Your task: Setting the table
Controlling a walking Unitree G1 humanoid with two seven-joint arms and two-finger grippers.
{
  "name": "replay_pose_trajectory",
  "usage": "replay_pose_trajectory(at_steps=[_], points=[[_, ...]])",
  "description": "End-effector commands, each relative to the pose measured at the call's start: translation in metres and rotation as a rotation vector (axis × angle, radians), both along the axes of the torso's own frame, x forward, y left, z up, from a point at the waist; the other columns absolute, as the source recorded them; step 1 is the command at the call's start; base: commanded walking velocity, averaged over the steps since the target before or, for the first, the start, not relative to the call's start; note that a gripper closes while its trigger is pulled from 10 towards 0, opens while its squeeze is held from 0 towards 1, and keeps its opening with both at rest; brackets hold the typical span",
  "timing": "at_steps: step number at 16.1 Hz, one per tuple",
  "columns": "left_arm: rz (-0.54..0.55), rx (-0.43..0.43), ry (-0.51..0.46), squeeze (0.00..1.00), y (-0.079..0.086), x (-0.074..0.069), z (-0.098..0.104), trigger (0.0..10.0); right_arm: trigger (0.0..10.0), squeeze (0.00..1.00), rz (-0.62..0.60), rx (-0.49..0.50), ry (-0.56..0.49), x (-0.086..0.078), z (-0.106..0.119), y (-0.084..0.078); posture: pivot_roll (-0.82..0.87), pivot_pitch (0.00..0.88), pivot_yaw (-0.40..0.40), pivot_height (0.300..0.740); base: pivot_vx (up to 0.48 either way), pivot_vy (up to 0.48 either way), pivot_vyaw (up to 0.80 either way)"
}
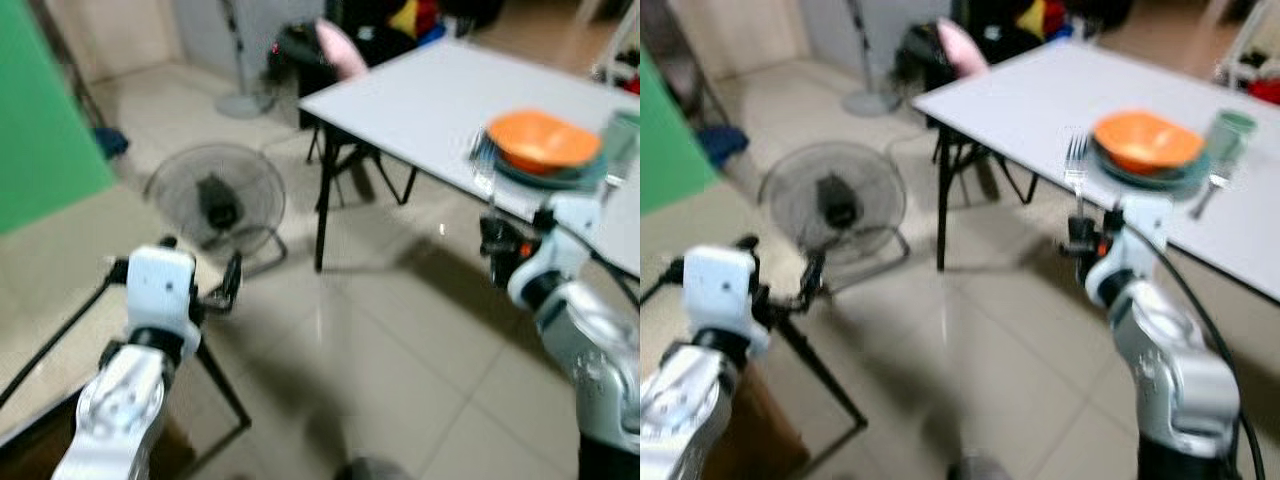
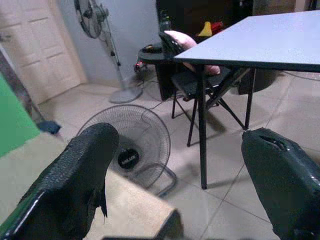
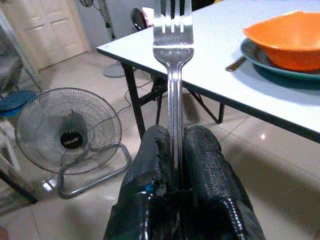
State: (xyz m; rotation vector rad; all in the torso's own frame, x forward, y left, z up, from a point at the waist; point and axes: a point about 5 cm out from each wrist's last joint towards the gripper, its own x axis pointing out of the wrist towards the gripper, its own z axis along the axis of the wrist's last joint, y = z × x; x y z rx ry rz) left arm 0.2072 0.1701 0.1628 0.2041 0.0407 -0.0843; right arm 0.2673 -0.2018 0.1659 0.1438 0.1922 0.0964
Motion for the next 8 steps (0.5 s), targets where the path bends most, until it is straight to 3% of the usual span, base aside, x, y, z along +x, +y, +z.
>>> replay_pose_trajectory(at_steps=[1, 8], points=[[0.022, 0.011, -0.004, 0.0, 0.0058, -0.0014, 0.0022, 10.0, 10.0, 0.0, 0.022, 0.002, -0.027, 0.0025, 0.0059, 0.0069, -0.05, 0.062, 0.003, 0.74, 0.0, 0.0, -0.8], [0.034, 0.005, -0.005, 0.0, 0.0055, -0.0021, 0.0016, 10.0, 10.0, 0.0, 0.051, -0.007, -0.024, 0.0057, 0.0068, 0.0101, -0.05, 0.06, -0.003, 0.74, 0.0, 0.0, -0.8]])
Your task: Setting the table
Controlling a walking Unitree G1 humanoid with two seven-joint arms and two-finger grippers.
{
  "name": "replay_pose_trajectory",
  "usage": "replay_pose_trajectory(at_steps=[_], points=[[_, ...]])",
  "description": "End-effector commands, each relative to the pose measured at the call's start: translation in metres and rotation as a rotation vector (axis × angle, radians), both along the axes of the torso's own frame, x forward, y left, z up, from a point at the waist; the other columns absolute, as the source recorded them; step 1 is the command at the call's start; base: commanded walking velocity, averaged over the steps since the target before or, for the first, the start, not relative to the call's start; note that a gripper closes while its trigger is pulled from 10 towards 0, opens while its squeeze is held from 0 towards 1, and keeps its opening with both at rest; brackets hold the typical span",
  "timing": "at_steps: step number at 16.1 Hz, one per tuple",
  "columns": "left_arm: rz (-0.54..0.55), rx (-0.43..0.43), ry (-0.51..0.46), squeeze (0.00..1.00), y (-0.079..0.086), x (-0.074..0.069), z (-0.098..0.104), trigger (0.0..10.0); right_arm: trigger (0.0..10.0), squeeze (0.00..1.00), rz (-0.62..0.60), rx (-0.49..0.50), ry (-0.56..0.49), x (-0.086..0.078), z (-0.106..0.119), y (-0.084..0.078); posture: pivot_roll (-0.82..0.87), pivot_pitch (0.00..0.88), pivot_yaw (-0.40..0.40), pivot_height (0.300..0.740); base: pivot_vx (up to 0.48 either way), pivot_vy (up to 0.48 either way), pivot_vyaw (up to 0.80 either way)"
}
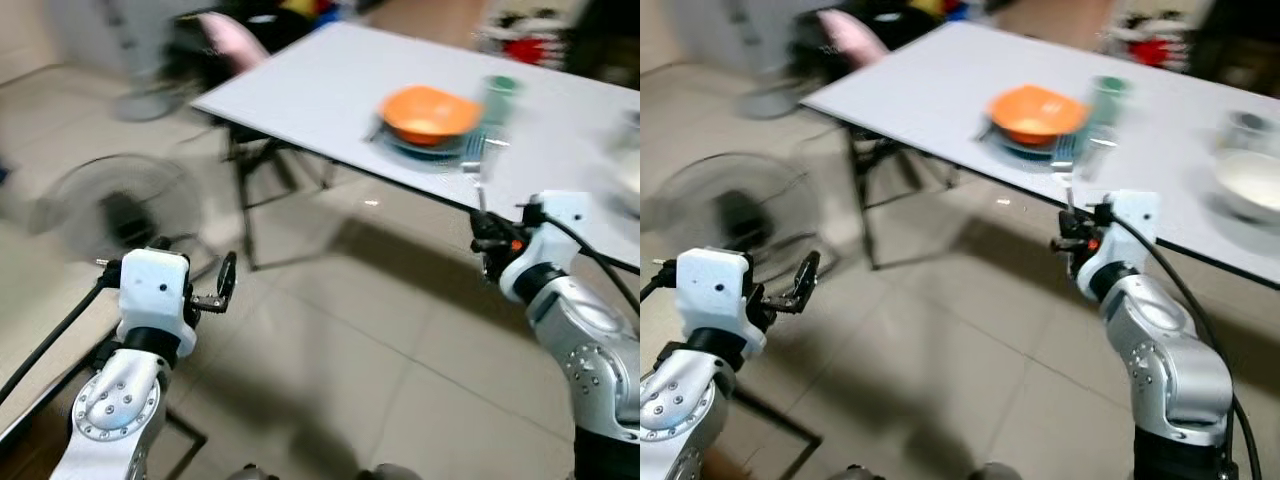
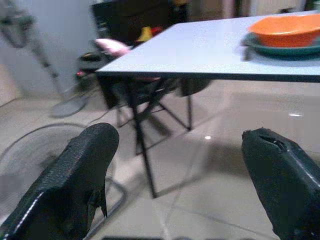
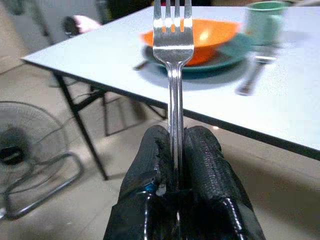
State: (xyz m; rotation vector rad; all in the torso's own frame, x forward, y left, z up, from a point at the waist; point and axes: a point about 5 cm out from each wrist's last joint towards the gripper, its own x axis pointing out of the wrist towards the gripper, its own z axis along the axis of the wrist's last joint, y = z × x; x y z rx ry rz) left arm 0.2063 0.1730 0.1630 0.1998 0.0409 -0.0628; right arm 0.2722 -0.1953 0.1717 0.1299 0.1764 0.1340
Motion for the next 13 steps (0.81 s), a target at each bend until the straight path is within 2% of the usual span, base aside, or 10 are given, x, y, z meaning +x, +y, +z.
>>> replay_pose_trajectory(at_steps=[1, 4, 7, 11, 13], points=[[0.003, 0.004, -0.002, 0.0, 0.001, 0.0, 0.001, 10.0, 10.0, 0.0, 0.013, 0.0, -0.008, 0.001, 0.002, 0.003, -0.06, 0.062, 0.001, 0.74, 0.0, 0.0, -0.8], [-0.011, 0.008, 0.001, 0.0, 0.001, 0.002, 0.0, 10.0, 10.0, 0.0, 0.011, -0.002, -0.011, 0.001, 0.004, 0.004, -0.06, 0.057, -0.007, 0.74, 0.0, 0.0, -0.8], [0.016, 0.028, 0.007, 0.0, 0.011, -0.004, 0.001, 10.0, 10.0, 0.0, 0.03, 0.021, -0.007, -0.002, 0.001, 0.015, -0.04, 0.066, -0.001, 0.74, 0.0, 0.0, -0.8], [0.026, 0.023, 0.012, 0.0, 0.009, -0.011, 0.003, 10.0, 10.0, 0.0, 0.045, 0.021, 0.002, -0.003, 0.001, 0.014, -0.03, 0.107, -0.016, 0.74, 0.0, 0.0, -0.8], [0.036, 0.008, 0.031, 0.0, 0.008, -0.021, 0.0, 10.0, 10.0, 0.0, 0.064, 0.01, 0.013, -0.004, 0.002, 0.015, -0.04, 0.124, -0.034, 0.74, 0.0, 0.0, 0.0]])
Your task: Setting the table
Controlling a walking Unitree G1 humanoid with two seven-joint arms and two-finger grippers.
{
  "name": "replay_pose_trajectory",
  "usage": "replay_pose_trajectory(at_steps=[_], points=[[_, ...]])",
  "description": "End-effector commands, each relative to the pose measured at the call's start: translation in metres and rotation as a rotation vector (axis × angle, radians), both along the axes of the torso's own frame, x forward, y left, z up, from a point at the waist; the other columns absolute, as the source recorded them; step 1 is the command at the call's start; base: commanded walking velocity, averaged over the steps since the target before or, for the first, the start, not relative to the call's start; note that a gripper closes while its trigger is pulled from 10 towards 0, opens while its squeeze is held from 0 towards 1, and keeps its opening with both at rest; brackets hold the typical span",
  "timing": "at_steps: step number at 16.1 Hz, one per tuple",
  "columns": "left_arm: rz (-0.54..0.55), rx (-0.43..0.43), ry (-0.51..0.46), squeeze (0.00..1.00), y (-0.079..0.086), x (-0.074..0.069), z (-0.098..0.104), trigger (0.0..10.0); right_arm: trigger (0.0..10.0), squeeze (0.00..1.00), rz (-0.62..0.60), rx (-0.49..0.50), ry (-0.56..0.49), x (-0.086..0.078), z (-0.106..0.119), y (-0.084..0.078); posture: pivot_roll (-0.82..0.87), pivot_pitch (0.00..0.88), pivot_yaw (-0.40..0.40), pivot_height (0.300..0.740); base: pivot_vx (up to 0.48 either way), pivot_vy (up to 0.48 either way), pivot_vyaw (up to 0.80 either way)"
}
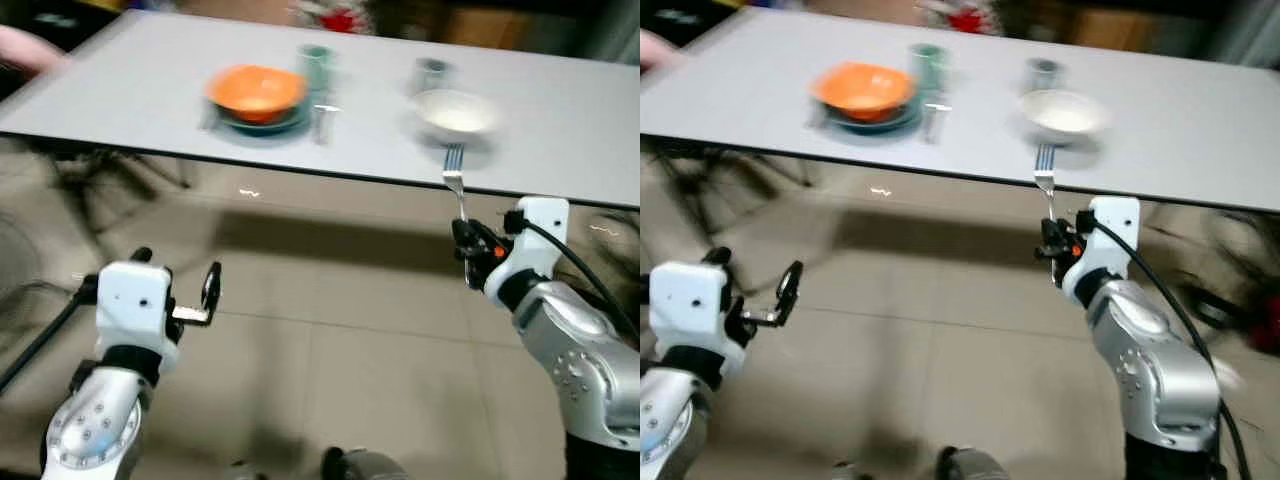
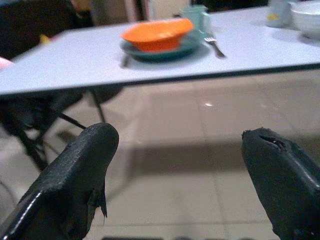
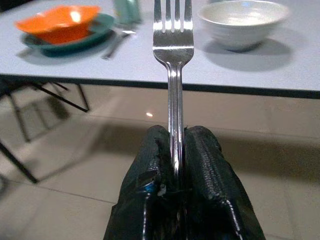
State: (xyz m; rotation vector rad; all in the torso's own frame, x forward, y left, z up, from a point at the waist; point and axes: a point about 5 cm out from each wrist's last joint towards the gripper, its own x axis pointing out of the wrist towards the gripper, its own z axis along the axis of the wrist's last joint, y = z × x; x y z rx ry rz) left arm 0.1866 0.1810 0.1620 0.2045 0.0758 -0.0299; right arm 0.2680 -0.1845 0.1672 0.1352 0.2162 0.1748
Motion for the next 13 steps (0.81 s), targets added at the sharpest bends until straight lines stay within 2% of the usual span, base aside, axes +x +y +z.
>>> replay_pose_trajectory(at_steps=[1, 7, 11, 13], points=[[0.01, -0.005, 0.011, 0.0, -0.001, -0.004, -0.001, 10.0, 10.0, 0.0, 0.029, 0.0, -0.021, -0.001, 0.007, 0.005, -0.04, 0.128, -0.04, 0.74, 0.0, 0.0, 0.0], [0.034, -0.018, -0.004, 0.0, 0.0, -0.008, 0.002, 10.0, 10.0, 0.0, 0.057, -0.01, -0.045, -0.006, 0.012, 0.005, -0.05, 0.138, -0.052, 0.74, 0.0, 0.0, 0.0], [0.03, -0.014, -0.008, 0.0, 0.003, -0.015, 0.005, 10.0, 10.0, 0.0, 0.071, -0.002, -0.038, -0.008, 0.01, 0.01, -0.03, 0.156, -0.049, 0.74, 0.0, 0.0, 0.0], [0.017, -0.015, -0.022, 0.0, 0.004, -0.013, 0.01, 10.0, 10.0, 0.0, 0.082, 0.009, -0.038, -0.01, 0.011, 0.013, -0.02, 0.158, -0.036, 0.74, 0.0, 0.0, 0.0]])
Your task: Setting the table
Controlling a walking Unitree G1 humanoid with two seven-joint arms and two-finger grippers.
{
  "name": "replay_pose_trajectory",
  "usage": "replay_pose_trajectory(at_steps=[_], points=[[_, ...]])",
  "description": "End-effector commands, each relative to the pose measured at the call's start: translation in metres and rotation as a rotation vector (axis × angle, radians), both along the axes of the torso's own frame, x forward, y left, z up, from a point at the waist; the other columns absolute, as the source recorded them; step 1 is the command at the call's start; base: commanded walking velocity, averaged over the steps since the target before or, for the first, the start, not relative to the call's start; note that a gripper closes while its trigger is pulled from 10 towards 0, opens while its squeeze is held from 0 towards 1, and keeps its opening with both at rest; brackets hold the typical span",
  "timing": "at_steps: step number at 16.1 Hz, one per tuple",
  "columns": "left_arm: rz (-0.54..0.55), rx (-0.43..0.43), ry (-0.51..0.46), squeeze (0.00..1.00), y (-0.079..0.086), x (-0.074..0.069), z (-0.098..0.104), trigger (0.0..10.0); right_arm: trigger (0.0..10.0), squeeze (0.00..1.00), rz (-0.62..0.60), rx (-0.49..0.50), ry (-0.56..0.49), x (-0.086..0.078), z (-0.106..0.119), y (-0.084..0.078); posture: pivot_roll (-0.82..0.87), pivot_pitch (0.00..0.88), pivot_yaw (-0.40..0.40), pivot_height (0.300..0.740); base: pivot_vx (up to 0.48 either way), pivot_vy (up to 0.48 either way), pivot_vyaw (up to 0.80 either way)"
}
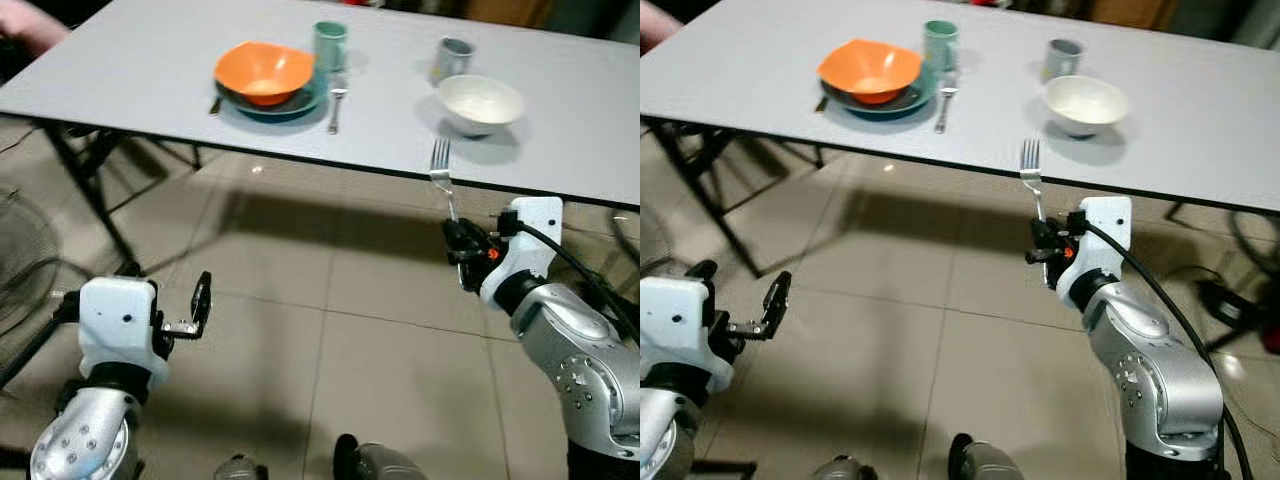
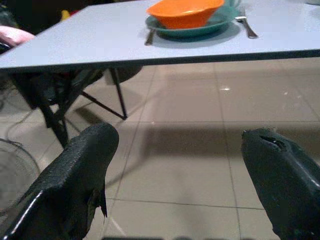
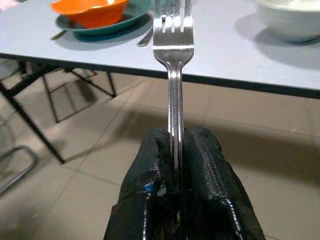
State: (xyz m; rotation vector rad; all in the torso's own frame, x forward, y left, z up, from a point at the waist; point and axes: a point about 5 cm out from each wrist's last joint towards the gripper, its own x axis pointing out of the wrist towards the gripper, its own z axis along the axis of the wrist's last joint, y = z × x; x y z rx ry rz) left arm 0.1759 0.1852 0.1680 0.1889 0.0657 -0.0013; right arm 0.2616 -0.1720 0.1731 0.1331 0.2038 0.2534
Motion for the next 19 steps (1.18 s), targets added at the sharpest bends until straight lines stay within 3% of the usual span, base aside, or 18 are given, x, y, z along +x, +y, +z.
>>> replay_pose_trajectory(at_steps=[1, 4, 7, 9, 14, 16, 19], points=[[-0.023, 0.006, -0.007, 0.0, -0.002, -0.001, 0.003, 10.0, 10.0, 0.0, 0.005, 0.002, -0.019, -0.003, 0.004, 0.0, -0.02, 0.165, -0.025, 0.74, 0.0, 0.0, 0.0], [-0.078, 0.006, 0.02, 0.0, -0.003, 0.003, -0.002, 10.0, 10.0, 0.0, -0.041, 0.002, -0.021, -0.004, 0.002, 0.0, -0.06, 0.136, 0.017, 0.74, 0.0, 0.0, 0.0], [-0.066, -0.006, 0.026, 0.0, -0.005, 0.015, -0.01, 10.0, 10.0, 0.0, -0.051, 0.014, -0.026, -0.003, 0.003, 0.001, -0.08, 0.105, 0.038, 0.74, 0.0, 0.0, 0.0], [-0.01, -0.04, 0.029, 0.0, -0.008, 0.021, -0.015, 10.0, 10.0, 0.0, -0.047, -0.011, -0.028, 0.004, 0.002, -0.001, -0.08, 0.082, 0.025, 0.74, 0.0, 0.0, -0.8], [0.052, -0.023, -0.016, 0.0, -0.006, 0.02, -0.013, 10.0, 10.0, 0.0, -0.026, -0.047, -0.024, 0.01, -0.003, -0.003, -0.07, 0.068, -0.02, 0.74, 0.0, 0.0, -0.8], [0.096, -0.013, -0.03, 0.0, 0.002, 0.016, -0.011, 10.0, 10.0, 0.0, 0.018, -0.103, -0.056, 0.011, -0.003, 0.002, -0.06, 0.063, -0.062, 0.74, 0.0, 0.0, 0.0], [0.05, 0.021, -0.044, 0.0, 0.004, 0.014, -0.003, 10.0, 10.0, 0.0, 0.01, -0.072, -0.036, 0.007, -0.005, 0.004, -0.06, 0.087, -0.067, 0.74, 0.0, 0.0, 0.0]])
